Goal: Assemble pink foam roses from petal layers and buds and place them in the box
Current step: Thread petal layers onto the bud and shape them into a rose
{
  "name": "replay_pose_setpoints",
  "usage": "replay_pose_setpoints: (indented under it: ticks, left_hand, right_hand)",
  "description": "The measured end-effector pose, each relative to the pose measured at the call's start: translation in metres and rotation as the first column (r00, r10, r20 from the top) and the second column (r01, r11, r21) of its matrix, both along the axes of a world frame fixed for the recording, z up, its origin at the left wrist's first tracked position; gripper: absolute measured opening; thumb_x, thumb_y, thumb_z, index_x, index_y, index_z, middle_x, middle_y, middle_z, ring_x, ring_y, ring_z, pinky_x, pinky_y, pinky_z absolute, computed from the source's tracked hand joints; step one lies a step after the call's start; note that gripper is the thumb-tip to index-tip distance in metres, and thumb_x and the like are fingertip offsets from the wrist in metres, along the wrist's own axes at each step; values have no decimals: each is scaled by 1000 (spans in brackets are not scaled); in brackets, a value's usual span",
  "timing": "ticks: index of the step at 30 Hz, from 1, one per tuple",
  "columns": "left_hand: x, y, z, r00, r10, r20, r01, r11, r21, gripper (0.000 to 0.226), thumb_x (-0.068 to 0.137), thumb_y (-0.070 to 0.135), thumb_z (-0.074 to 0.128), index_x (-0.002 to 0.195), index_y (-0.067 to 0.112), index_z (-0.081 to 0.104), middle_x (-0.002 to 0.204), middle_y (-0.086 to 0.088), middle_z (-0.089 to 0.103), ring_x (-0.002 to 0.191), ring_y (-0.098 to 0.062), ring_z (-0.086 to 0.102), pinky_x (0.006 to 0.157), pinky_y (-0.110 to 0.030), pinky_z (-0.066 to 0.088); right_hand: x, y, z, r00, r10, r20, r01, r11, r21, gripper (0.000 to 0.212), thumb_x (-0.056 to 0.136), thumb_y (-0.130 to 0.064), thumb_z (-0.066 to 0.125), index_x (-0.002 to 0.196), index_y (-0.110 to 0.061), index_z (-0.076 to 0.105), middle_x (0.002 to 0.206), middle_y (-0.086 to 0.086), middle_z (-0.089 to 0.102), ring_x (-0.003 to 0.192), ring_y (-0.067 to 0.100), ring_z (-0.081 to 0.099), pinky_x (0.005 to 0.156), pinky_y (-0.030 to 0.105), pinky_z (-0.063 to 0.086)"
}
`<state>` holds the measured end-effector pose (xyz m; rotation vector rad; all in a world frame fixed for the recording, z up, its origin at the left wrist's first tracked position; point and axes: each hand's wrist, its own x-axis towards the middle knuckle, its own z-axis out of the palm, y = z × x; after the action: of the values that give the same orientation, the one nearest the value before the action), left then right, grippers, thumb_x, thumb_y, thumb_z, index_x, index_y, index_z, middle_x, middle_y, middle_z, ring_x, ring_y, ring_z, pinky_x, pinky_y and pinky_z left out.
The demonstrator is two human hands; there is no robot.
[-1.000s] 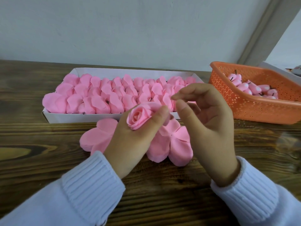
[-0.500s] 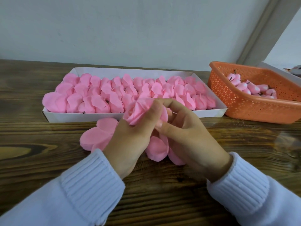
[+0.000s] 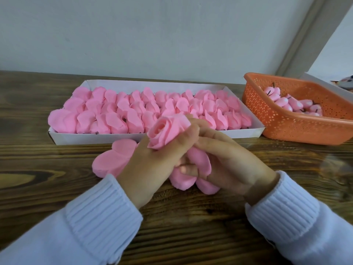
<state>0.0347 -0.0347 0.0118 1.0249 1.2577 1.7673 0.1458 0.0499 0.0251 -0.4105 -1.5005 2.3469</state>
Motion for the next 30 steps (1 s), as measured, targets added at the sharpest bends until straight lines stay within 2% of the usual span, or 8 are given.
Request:
replay_pose_setpoints:
  ticks: [5, 9, 12, 13, 14, 17, 24, 30]
  left_hand:
    - [-8, 1, -5, 995, 89, -41, -91, 994, -52, 85, 57, 62, 63, 128, 15, 56, 100, -5, 65, 62, 1, 52, 41, -16, 45]
    - [-3, -1, 1, 989, 132, -71, -138, 987, -80, 86, 59, 67, 60, 130, 19, 55, 139, -28, 46, 128, -44, 39, 101, -58, 28]
    - [-1, -2, 3, 987, 133, -86, -140, 987, -76, 77, 61, 64, 59, 124, 20, 59, 122, -37, 54, 109, -58, 50, 90, -68, 36]
    - [-2, -2, 1, 986, 125, -106, -131, 990, -53, 70, 62, 62, 59, 118, 21, 62, 105, -36, 61, 91, -52, 61, 58, -73, 42]
    - [-3, -1, 1, 988, 106, -114, -110, 994, -27, 62, 62, 59, 60, 111, 21, 65, 87, -21, 71, 75, -32, 69, 77, -36, 37]
    - [-4, -1, 1, 981, -24, -192, 31, 999, 31, 31, 73, 51, 68, 93, 28, 67, 58, 15, 67, 52, 8, 61, 50, -5, 46]
    - [-3, -1, -2, 920, -165, -355, 190, 981, 35, 22, 81, 30, 68, 98, 16, 67, 88, -32, 65, 85, -41, 64, 79, -44, 54]
    - [-4, 1, -3, 936, -104, -336, 120, 992, 26, 26, 68, 32, 81, 82, 15, 68, 80, -16, 68, 76, -21, 65, 68, -17, 53]
  right_hand:
    - [1, 7, -2, 971, -236, 25, 235, 971, 53, 30, 73, -13, 66, 102, -5, 59, 75, 8, 65, 63, 13, 64, 56, 19, 53]
    - [1, 7, -4, 903, -420, -89, 424, 842, 333, 31, 75, 1, 71, 100, -12, 59, 79, 6, 71, 73, 17, 66, 69, 28, 53]
    - [-1, -1, 2, 843, -466, -270, 538, 746, 393, 20, 86, 15, 56, 83, -5, 56, 55, 2, 64, 56, -1, 63, 62, 10, 48]
    - [-1, -5, 4, 819, -482, -312, 573, 707, 413, 22, 88, 17, 52, 79, -3, 55, 50, -2, 61, 52, -5, 61, 59, 5, 45]
    - [-1, -5, 3, 806, -482, -343, 592, 659, 464, 16, 86, 16, 55, 84, 0, 56, 54, -6, 63, 56, -7, 62, 59, 5, 45]
    - [1, -6, 0, 777, -484, -401, 620, 482, 619, 30, 79, 10, 68, 104, 1, 54, 75, -7, 71, 71, 4, 68, 67, 15, 51]
    - [3, -7, 0, 751, -479, -454, 658, 485, 577, 32, 78, -2, 70, 101, -18, 55, 75, -1, 73, 67, 14, 68, 64, 26, 53]
    - [4, -11, 5, 753, -327, -571, 640, 566, 519, 14, 88, -9, 52, 101, -11, 57, 92, 6, 70, 82, 21, 67, 74, 30, 52]
